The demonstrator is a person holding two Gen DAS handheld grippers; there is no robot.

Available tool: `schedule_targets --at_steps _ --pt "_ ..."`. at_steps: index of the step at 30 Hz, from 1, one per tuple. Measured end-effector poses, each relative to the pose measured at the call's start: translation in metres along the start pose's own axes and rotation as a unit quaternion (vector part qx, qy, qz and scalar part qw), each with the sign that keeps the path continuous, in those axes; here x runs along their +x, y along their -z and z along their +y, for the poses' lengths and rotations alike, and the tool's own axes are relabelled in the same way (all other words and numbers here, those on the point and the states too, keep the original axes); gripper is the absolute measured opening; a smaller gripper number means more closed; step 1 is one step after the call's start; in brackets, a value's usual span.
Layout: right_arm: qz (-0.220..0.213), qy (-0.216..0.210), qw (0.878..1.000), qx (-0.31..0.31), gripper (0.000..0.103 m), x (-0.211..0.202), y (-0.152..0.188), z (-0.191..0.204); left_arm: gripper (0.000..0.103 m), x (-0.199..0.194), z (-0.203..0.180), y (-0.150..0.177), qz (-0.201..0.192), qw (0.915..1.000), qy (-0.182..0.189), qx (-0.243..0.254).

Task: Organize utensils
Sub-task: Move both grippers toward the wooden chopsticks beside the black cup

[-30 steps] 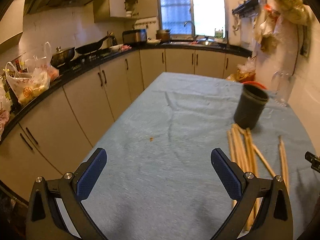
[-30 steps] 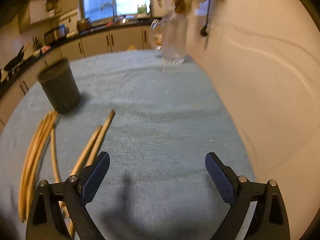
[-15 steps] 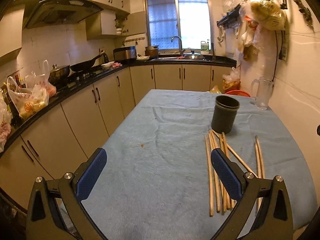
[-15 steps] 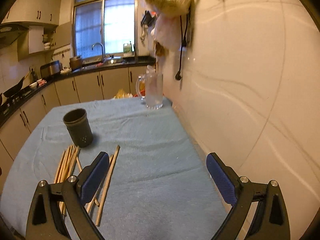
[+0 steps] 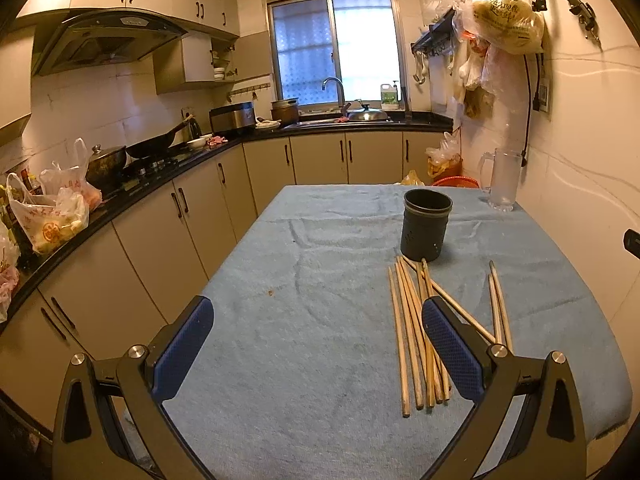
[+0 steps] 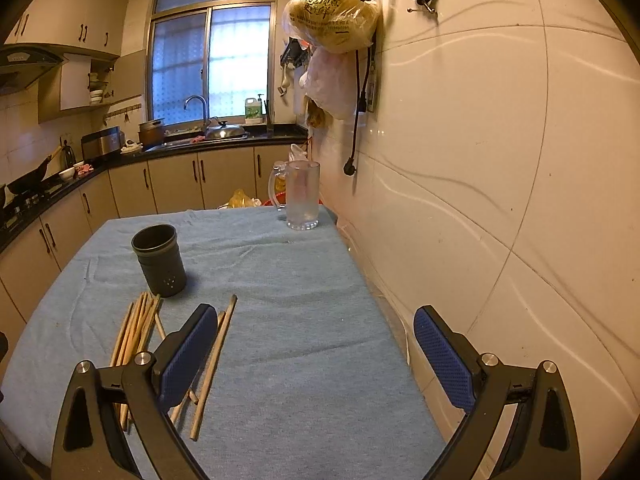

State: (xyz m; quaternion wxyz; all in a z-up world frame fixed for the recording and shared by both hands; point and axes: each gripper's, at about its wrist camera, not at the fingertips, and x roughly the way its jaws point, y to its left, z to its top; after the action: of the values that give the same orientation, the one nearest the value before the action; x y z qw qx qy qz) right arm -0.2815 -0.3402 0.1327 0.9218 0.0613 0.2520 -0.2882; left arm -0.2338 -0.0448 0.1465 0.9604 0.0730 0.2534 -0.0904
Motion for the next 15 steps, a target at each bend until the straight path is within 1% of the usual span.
schedule_targets --at_steps 15 --pt "0.03 0.005 1.0 -0.005 0.1 0.025 0.005 0.004 0.103 0.029 0.001 0.005 0.04 0.9992 0.003 -0.008"
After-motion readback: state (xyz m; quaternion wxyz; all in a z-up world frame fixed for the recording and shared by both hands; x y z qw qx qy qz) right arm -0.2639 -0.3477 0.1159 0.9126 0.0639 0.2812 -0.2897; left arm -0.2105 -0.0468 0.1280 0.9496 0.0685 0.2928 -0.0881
